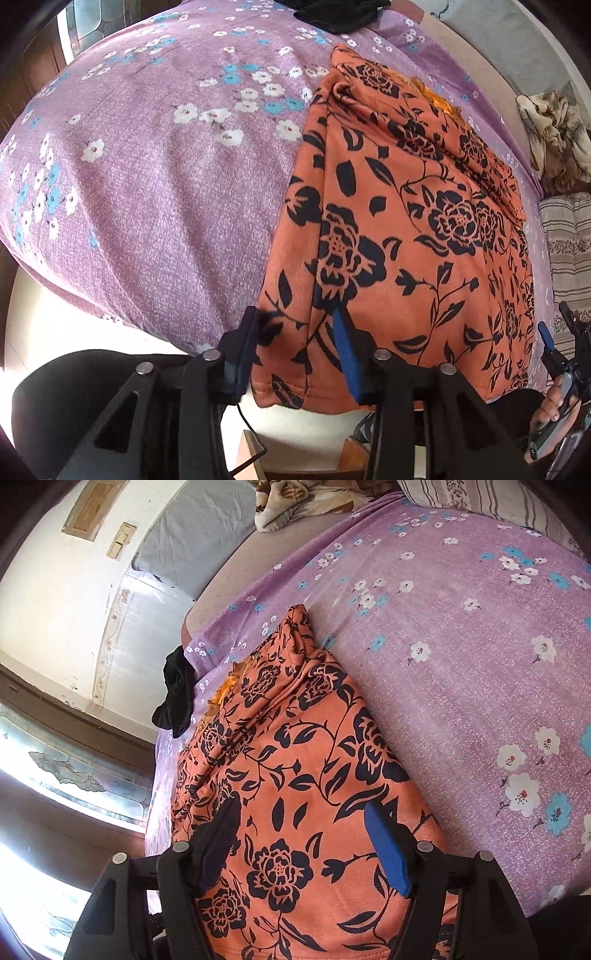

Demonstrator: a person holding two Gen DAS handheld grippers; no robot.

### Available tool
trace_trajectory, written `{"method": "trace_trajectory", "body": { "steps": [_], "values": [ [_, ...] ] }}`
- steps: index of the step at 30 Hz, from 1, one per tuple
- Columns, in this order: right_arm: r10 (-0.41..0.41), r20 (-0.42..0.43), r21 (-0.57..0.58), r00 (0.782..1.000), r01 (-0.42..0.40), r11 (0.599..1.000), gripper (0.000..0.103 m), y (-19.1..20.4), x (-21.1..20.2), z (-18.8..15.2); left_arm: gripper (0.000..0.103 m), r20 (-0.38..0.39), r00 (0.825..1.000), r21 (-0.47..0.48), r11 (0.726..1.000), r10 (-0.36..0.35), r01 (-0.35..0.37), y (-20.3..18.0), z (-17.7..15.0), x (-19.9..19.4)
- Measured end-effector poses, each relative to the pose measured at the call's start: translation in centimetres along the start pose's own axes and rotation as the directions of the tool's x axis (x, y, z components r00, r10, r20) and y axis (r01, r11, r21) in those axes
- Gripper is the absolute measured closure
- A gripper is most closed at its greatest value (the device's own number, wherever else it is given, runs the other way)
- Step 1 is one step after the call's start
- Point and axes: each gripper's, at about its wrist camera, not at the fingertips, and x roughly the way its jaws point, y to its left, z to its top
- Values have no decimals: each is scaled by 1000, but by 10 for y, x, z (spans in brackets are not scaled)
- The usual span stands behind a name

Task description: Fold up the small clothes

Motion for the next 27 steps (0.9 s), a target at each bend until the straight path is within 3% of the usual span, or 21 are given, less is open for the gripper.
{"method": "trace_trajectory", "body": {
  "steps": [1, 2, 6, 8, 9, 10, 11, 13, 15, 17, 19, 21, 22, 23, 27],
  "values": [
    [2, -2, 1, 1000, -2, 1000, 29, 0, 1, -1, 40, -12, 1000, 3, 1000, -1, 1, 0, -3, 1],
    [2, -3, 2, 1000, -2, 1000, 29, 0, 1, -1, 37, -16, 1000, 10, 1000, -9, 9, -2, -8, 2],
    [3, 3, -23, 1000, -3, 1000, 30, 5, 4, -3, 40, -3, 1000, 103, 995, 0, 0, -17, -14, 6],
    [38, -20, -85, 999, -40, 996, 30, 20, 15, 2, 71, 20, 1000, 105, 994, 10, -12, -22, -11, 5],
    [48, -38, -119, 998, -52, 992, 32, 30, 23, 7, 79, 28, 1000, 103, 995, 3, -6, -23, -9, 4],
    [45, -37, -152, 998, -50, 987, 46, 39, 30, 11, 88, 32, 999, 101, 995, -7, 4, -24, -6, 3],
    [30, -28, -182, 999, -35, 983, 65, 46, 34, 15, 90, 31, 999, 97, 995, -18, 15, -27, -1, 4],
    [33, -1, -198, 999, -33, 980, 67, 54, 33, 19, 90, 36, 999, 93, 995, -40, 37, -31, 3, 2],
    [78, -15, -164, 997, -79, 983, 67, 49, 25, 16, 85, 43, 997, 115, 992, -61, 56, -35, 3, -2],
    [56, -20, -154, 998, -58, 986, 66, 38, 12, 13, 41, 26, 997, 124, 990, -76, 72, -38, 3, 0],
    [-5, -9, -132, 1000, 3, 991, 65, 23, -3, 14, 39, 54, 994, 105, 991, -90, 84, -37, 4, 0],
    [-11, -9, -60, 1000, 10, 998, 51, 1, -18, 19, 49, 54, 993, 102, 990, -103, 97, -36, 3, 3],
    [-8, -8, -18, 1000, 8, 1000, 31, -11, -25, 20, 74, 48, 994, 104, 990, -100, 94, -32, 0, 4],
    [-9, -10, 15, 1000, 9, 1000, 28, -22, -30, 21, 94, 44, 995, 109, 991, -87, 82, -29, -3, 4],
    [22, -82, 127, 996, -12, 992, 28, -51, -35, 20, 95, 47, 991, 84, 989, -124, 120, -23, -3, 4]
  ]
}}
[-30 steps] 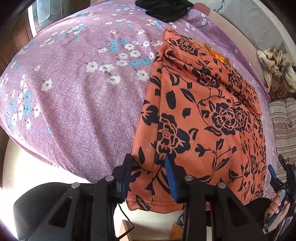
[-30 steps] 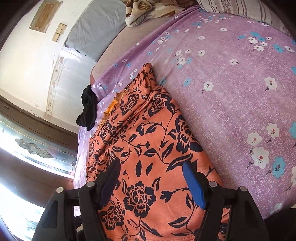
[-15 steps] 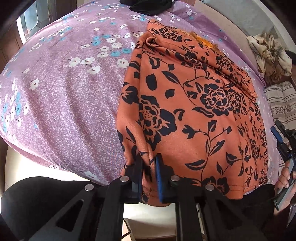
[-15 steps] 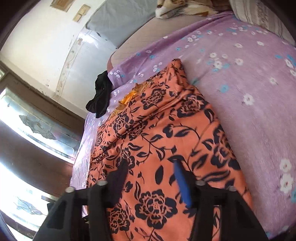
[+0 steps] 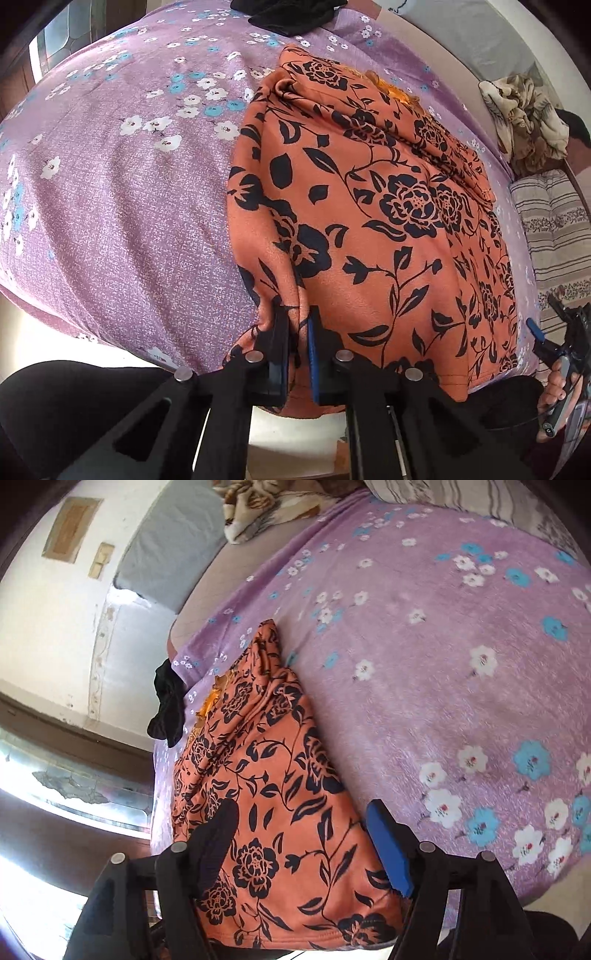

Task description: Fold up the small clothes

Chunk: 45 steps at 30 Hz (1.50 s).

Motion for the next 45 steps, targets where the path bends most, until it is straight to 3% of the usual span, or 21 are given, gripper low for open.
{"method": "trace_trajectory", "body": {
  "steps": [4, 6, 7, 8, 10, 12, 13, 16, 19, 21, 23, 25, 26, 28, 31, 34, 37, 41, 45],
  "values": [
    [-115, -19, -109, 993, 113, 988, 28, 3, 5, -6, 94, 4, 999, -1, 999, -45, 45, 5, 2, -7],
    [-101, -80, -131, 992, 90, 987, 28, -3, 14, -13, 80, -13, 998, -7, 998, -56, 56, 10, 0, -9],
    [-97, -120, -123, 988, 82, 989, 30, -9, 22, -18, 65, -22, 997, -14, 997, -70, 69, 12, -1, -7],
    [-102, -137, -126, 985, 84, 988, 30, -12, 27, -23, 59, -28, 996, -22, 996, -84, 84, 14, -1, -6],
    [-112, -116, -194, 987, 88, 977, 32, -7, 25, -30, 61, -28, 995, -28, 995, -94, 94, 14, -3, -4],
    [-103, -145, -230, 984, 67, 971, 55, -6, 27, -35, 74, -28, 997, -14, 997, -71, 70, 13, -4, -3],
    [-111, -171, -242, 979, 68, 968, 77, -7, 31, -40, 92, -31, 998, -6, 998, -55, 55, 13, -4, -3],
    [-164, -162, -347, 973, 99, 933, 80, 7, 35, -55, 95, -34, 995, -42, 995, -90, 88, 22, -3, -3],
    [-176, -170, -352, 970, 107, 930, 80, 12, 41, -58, 95, -36, 993, -57, 992, -110, 108, 26, -3, -4],
    [-179, -176, -343, 968, 110, 933, 78, 12, 43, -56, 87, -43, 993, -38, 994, -108, 106, 22, -3, -3],
    [-168, -180, -344, 969, 98, 934, 70, 14, 44, -56, 77, -39, 993, 0, 994, -108, 108, 14, -4, -4],
    [-211, -150, -426, 966, 129, 895, 71, 24, 46, -64, 78, -32, 997, 52, 996, -71, 72, 7, -5, -4],
    [-238, -130, -463, 962, 153, 873, 76, 30, 47, -68, 91, -42, 998, 69, 996, -45, 48, 5, -6, -2],
    [-243, -122, -488, 962, 155, 859, 95, 37, 46, -71, 96, -52, 998, 79, 996, -33, 37, 7, -3, -3],
    [-198, -112, -465, 974, 125, 876, 95, 46, 37, -68, 97, -48, 995, 61, 994, -91, 94, 12, 4, -13],
    [-90, -106, -423, 990, 37, 905, 95, 57, 19, -56, 97, -17, 990, 61, 988, -142, 142, 14, 18, -34],
    [13, -82, -376, 997, -43, 926, 95, 72, 4, -36, 97, 22, 973, 28, 973, -229, 229, 19, 41, -57],
    [147, -33, -329, 989, -149, 933, 95, 96, -5, -2, 97, 83, 949, 4, 953, -303, 303, 17, 84, -80],
    [230, 45, -278, 972, -209, 938, 95, 120, 8, 48, 97, 134, 943, 27, 952, -305, 304, 4, 144, -86]
  ]
}}
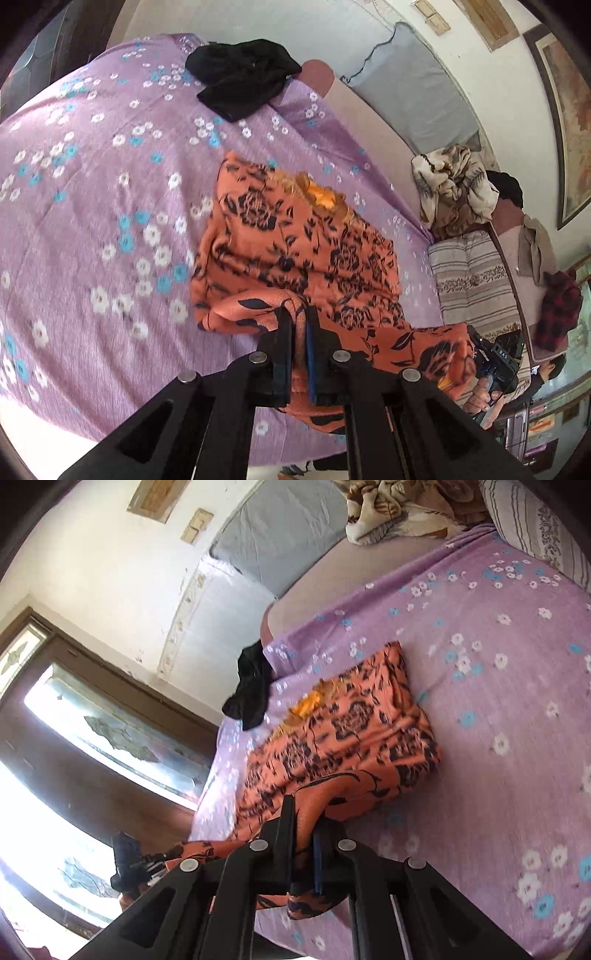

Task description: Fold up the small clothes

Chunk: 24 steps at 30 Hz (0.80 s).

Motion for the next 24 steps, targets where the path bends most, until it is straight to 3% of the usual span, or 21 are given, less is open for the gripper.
{"method": "trace_trajectory", "body": {
  "steps": [4, 5, 6, 9, 13, 14, 15, 16, 19, 21, 23, 24],
  "values": [
    [-13, 91, 51, 996, 8, 999, 95, -7, 43, 57, 97, 21, 999, -15, 999, 40, -40, -2, 67, 44],
    [-13, 91, 51, 996, 8, 999, 95, -7, 43, 57, 97, 17, 998, -20, 998, 63, -63, 0, 83, 61],
    [-28, 131, 101, 991, 15, 995, 95, -20, 70, 81, 97, 15, 996, -34, 995, 92, -91, 4, 97, 77],
    [-41, 167, 171, 985, 12, 985, 95, -50, 114, 108, 96, 11, 989, -93, 984, 150, -149, 21, 131, 131],
    [-190, 89, 299, 978, 156, 941, 90, -101, 165, 126, 92, 23, 968, -167, 956, 250, -243, 46, 149, 191],
    [-196, 67, 345, 978, 162, 925, 87, -116, 171, 130, 91, 35, 970, -210, 951, 241, -229, 57, 148, 198],
    [-196, 62, 392, 979, 156, 907, 83, -130, 173, 132, 90, 56, 972, -254, 945, 228, -207, 67, 146, 199],
    [-195, 76, 433, 978, 144, 890, 73, -142, 171, 134, 90, 78, 971, -294, 935, 228, -196, 76, 143, 197],
    [-224, 165, 478, 960, 121, 870, 28, -155, 143, 136, 90, 167, 956, -355, 919, 243, -171, 88, 131, 170],
    [-212, 235, 436, 949, 92, 895, 28, -142, 124, 140, 82, 244, 926, -342, 919, 289, -197, 76, 115, 143],
    [-180, 218, 306, 959, 108, 946, 28, -112, 122, 144, 56, 257, 912, -272, 929, 320, -250, 53, 97, 127],
    [-190, 185, 225, 964, 146, 963, 29, -92, 127, 143, 53, 250, 909, -232, 932, 333, -278, 39, 86, 124]
  ]
}}
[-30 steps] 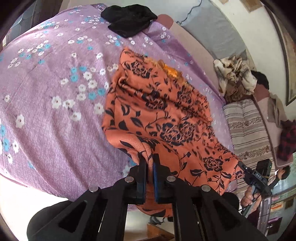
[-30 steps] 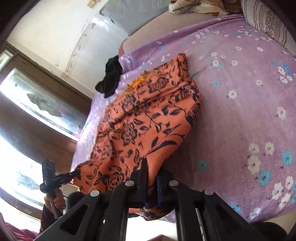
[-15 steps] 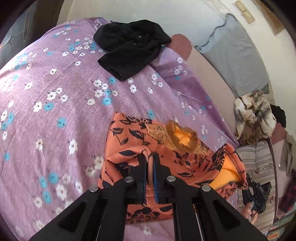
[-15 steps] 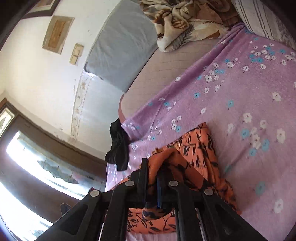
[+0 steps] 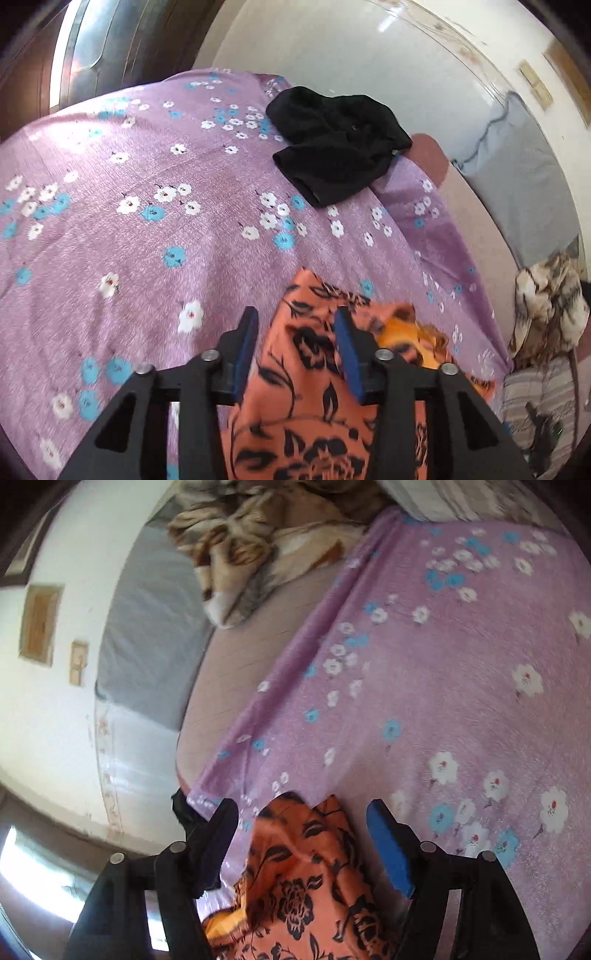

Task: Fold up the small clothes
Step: 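Lay the folded side down and press it flat with both open tools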

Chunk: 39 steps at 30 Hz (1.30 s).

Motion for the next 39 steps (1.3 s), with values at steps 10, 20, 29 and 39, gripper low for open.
{"method": "trace_trajectory", "body": {
  "steps": [10, 20, 29, 39],
  "values": [
    [-228, -301, -579, 926, 13, 815, 51, 123, 72, -156, 47, -174, 972, 142, 981, 157, -133, -20, -73, 14],
    [-282, -357, -701, 891, -56, 711, 51, 186, 166, -242, 47, -188, 970, 111, 985, 151, -132, -10, -63, 20],
    [-242, -231, -639, 942, 41, 768, 52, 222, 248, -184, 47, -253, 966, 66, 997, 56, -41, 3, -52, 21],
    [-214, -476, -653, 853, -180, 736, 52, 256, 264, -266, 47, -264, 964, 47, 999, 13, -1, 12, -54, 13]
  ]
}}
